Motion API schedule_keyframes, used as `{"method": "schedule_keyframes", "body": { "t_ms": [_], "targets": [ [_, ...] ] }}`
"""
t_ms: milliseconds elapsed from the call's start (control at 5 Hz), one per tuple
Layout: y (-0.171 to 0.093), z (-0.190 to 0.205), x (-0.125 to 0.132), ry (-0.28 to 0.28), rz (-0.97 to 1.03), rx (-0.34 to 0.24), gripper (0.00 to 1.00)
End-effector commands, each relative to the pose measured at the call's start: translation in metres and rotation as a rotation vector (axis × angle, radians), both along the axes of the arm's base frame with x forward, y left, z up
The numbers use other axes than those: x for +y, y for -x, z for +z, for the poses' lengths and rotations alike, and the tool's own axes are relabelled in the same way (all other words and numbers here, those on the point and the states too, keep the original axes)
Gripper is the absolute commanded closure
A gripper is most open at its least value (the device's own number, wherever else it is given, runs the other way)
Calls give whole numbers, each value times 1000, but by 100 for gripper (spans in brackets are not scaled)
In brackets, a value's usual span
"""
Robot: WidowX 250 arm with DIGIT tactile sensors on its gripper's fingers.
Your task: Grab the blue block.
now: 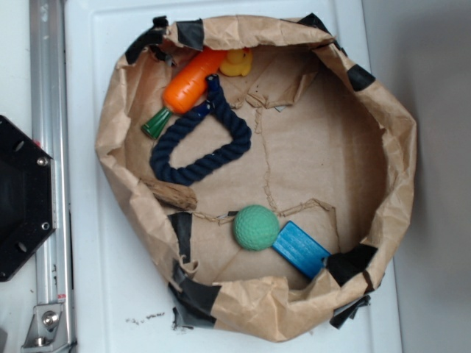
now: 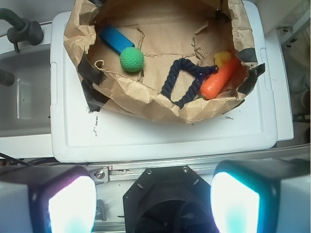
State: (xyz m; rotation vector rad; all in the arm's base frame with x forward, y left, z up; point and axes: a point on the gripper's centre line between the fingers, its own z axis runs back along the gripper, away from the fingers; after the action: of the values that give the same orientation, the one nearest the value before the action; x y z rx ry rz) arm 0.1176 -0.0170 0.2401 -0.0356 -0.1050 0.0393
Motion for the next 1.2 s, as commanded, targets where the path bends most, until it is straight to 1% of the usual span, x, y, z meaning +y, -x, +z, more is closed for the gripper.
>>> {"method": "schedule_keyframes", "body": {
  "t_ms": [0,200,400,600,800,1000],
  "targets": [
    [0,0,0,0,0,0,0],
    [-50,-25,-2,-53,-70,-124,0],
    [-101,-47,-12,-61,-185,-185,0],
    [-149,-73,-21,-35,-276,-179,0],
    [-167,-110,-27,-97,-325,-130,0],
    [-185,-143,-9,-134,-334,-77,0]
  ]
}}
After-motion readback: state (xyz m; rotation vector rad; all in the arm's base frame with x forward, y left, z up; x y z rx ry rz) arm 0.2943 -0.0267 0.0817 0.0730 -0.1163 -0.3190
